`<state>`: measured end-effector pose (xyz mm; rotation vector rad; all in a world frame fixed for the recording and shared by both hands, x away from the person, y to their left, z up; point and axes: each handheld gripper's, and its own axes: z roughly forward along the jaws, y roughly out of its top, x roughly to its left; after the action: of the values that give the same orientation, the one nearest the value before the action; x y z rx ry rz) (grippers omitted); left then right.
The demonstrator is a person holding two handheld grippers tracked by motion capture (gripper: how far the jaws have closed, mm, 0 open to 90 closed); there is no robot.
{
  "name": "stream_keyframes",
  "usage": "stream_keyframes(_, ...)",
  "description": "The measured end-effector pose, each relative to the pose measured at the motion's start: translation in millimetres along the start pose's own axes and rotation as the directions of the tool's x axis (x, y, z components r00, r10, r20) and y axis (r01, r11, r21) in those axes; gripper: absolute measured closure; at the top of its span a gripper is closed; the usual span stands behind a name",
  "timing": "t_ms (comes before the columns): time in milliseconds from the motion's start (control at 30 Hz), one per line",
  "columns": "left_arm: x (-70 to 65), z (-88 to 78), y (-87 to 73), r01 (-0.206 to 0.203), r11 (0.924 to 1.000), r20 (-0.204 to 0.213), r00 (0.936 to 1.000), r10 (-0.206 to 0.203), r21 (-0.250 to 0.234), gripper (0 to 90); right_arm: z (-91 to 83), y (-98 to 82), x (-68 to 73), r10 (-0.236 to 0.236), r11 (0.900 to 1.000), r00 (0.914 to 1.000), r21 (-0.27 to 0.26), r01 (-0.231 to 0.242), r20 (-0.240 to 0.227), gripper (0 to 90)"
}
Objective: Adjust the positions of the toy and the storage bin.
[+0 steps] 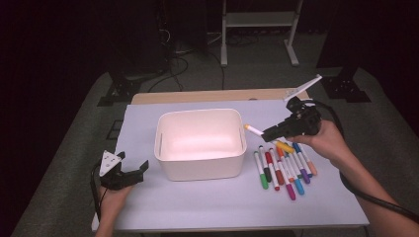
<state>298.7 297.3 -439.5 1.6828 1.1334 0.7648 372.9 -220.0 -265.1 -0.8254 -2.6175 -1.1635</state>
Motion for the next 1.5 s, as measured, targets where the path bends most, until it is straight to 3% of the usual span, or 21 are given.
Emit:
stream_keyframes(133, 0.1, 0.1, -0.1, 0.0, 1.0, 0.0, 1.0, 0.0, 0.001, 2.7, 14.0, 14.7, 5.0, -0.029, 0.999, 0.9991, 0.019, 0.029, -0.031, 75.5)
stream_keyframes(167, -0.2, 0.2, -0.2, 0.002, 1.0, 0.0, 1.0, -0.002, -0.001, 2.7, 23.6, 25.2, 8.6, -0.047, 0.998, 0.9979, 0.036, 0.049, -0.044, 75.4)
stream_keyframes(467, 0.4, 0.0, -0.3, -0.004, 1.0, 0.001, 1.0, 0.004, 0.002, 2.6, 46.4, 55.7, 18.1, -0.087, 0.992, 0.9924, 0.082, 0.094, -0.088, 75.4)
stream_keyframes(700, 0.1, 0.2, -0.2, -0.002, 1.0, 0.003, 1.0, 0.002, 0.0, 2.7, 74.5, 80.3, 21.6, -0.124, 0.982, 0.9835, 0.129, 0.141, -0.132, 75.4)
stream_keyframes(933, 0.7, 0.4, -0.4, 0.0, 1.0, 0.007, 1.0, 0.0, 0.001, 2.6, 94.9, 93.0, 23.4, -0.138, 0.972, 0.9795, 0.168, 0.162, -0.147, 75.4)
stream_keyframes(1200, 1.5, -0.9, -0.1, 0.004, 1.0, 0.004, 1.0, -0.004, -0.004, 2.7, 132.4, 104.3, 22.3, -0.157, 0.952, 0.9714, 0.234, 0.197, -0.178, 75.4)
stream_keyframes(1433, 0.8, -0.2, -0.1, -0.002, 1.0, 0.007, 1.0, 0.002, -0.003, 2.6, 156.9, 106.2, 18.7, -0.157, 0.932, 0.9709, 0.297, 0.206, -0.181, 75.4)
stream_keyframes(1500, 1.0, -0.3, -0.1, 0.0, 1.0, 0.006, 1.0, 0.0, -0.004, 2.7, 163.0, 105.6, 18.2, -0.145, 0.931, 0.9724, 0.308, 0.197, -0.183, 75.4)
